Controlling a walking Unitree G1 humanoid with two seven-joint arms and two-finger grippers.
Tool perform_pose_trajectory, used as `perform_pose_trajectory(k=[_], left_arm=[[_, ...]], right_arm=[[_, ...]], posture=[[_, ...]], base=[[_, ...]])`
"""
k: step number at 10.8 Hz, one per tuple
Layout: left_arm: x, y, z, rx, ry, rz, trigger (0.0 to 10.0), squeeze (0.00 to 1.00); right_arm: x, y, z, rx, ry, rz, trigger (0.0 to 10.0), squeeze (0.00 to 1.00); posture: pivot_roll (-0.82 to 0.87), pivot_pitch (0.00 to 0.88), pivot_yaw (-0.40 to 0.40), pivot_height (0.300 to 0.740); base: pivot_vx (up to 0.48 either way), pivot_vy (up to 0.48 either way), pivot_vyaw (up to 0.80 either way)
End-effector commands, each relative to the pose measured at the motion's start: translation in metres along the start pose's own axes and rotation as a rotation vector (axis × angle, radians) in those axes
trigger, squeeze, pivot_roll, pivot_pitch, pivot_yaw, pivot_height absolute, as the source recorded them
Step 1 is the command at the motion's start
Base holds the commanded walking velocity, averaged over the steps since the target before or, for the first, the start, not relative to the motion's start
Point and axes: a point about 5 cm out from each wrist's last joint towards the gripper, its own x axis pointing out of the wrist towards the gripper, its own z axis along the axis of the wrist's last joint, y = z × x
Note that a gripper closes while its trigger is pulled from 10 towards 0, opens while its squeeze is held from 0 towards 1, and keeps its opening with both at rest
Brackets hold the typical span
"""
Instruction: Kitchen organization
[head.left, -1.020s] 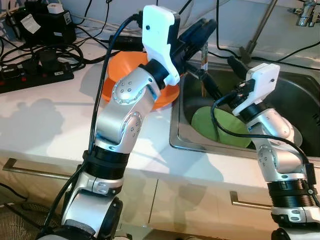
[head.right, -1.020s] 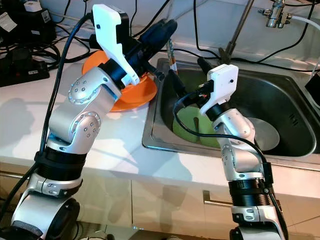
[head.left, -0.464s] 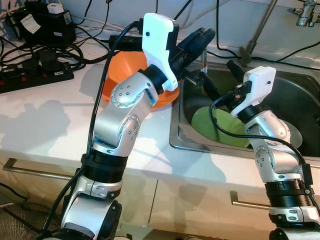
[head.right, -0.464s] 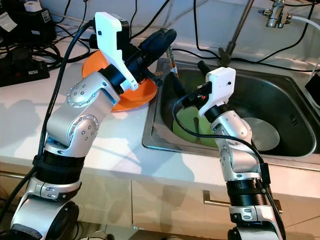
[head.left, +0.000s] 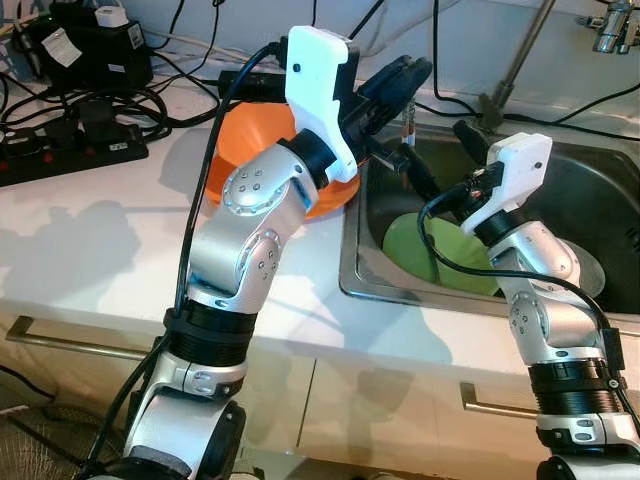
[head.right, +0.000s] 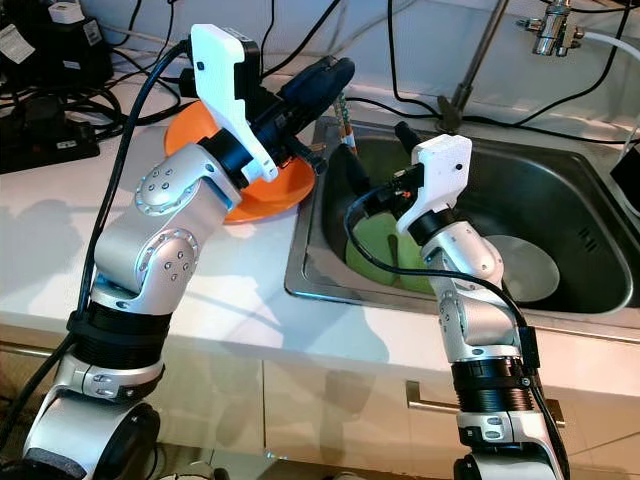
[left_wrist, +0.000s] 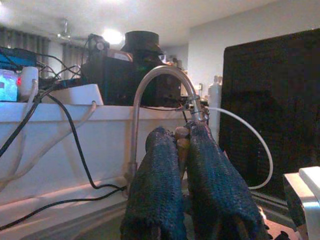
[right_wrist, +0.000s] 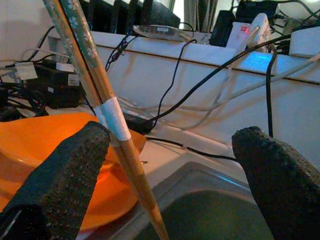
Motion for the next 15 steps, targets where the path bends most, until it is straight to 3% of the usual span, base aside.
perform_pose_trajectory(k=[1,4,7,9,12,15], left_arm=[[0.013,-0.03,0.004,-0.043,-0.02,-0.172,10.0,0.0],[0.015,-0.031,0.003,-0.041,-0.022,-0.172,10.0,0.0],[0.016,-0.031,0.004,-0.034,-0.023,-0.172,10.0,0.0],[0.013,-0.025,0.002,-0.001,-0.007,-0.144,10.0,0.0],[0.013,-0.005,-0.002,0.074,0.023,-0.001,10.0,0.0],[0.012,-0.005,-0.004,0.079,0.032,-0.005,10.0,0.0]], right_arm=[[0.006,0.006,0.003,0.007,-0.006,0.036,10.0,0.0],[0.006,0.012,0.002,0.019,-0.004,0.069,10.0,0.0],[0.005,0.006,0.0,0.001,0.014,0.037,10.0,0.0],[0.007,0.001,0.001,-0.015,0.013,0.0,10.0,0.0],[0.003,-0.005,0.003,-0.024,0.015,-0.015,10.0,0.0],[0.004,-0.008,0.0,-0.03,0.026,-0.034,10.0,0.0]], posture=[[-0.01,0.03,-0.083,0.74],[-0.01,0.033,-0.08,0.74],[-0.01,0.04,-0.091,0.74],[-0.01,0.041,-0.093,0.74],[-0.02,0.043,-0.096,0.74],[-0.02,0.044,-0.097,0.74]], base=[[0.0,0.0,0.0],[0.0,0.0,0.0],[0.0,0.0,0.0],[0.0,0.0,0.0],[0.0,0.0,0.0],[0.0,0.0,0.0]])
